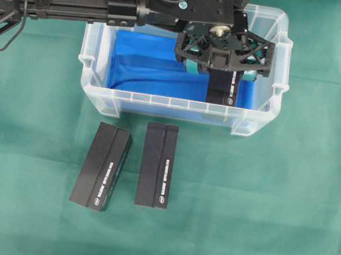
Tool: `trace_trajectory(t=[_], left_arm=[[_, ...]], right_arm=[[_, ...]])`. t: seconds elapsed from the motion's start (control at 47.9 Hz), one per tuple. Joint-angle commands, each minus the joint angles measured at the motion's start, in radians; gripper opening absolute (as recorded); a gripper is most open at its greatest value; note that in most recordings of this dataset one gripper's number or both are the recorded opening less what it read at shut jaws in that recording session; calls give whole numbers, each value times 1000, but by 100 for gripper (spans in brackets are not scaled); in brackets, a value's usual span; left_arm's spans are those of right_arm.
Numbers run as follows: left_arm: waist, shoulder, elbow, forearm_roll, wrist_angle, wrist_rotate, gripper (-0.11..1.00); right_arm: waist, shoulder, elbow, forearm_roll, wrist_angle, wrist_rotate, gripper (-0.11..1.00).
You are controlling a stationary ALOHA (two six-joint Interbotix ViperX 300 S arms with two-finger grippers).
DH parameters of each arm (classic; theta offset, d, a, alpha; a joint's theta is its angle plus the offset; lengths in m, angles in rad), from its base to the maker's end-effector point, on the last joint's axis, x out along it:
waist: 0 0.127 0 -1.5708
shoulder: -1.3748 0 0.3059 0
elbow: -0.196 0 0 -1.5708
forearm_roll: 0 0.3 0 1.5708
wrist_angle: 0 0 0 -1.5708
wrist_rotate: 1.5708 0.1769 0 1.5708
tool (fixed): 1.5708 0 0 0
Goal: Take the box out of the case with the left arm.
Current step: 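Lower the left gripper around the right box and close on it, then lift the right box up out of the bin with the left gripper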
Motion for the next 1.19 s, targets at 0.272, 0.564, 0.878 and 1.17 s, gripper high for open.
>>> trace_trajectory(t=[0.272,0.564,0.878,1.17], left_arm=[[-3,-106,-187,-2,175,-21,62],[-8,-72,-396,-11,325,-20,62],[-8,-44,-584,-11,480,-20,62],[-8,-38,-615,-6,491,-15,62]], right_arm=[[-2,-2,-8,-3,-6,3,1],[-2,-2,-9,-3,-5,3,1],[-2,-2,-8,-2,-6,3,1],[-2,-2,-8,-5,-6,3,1]])
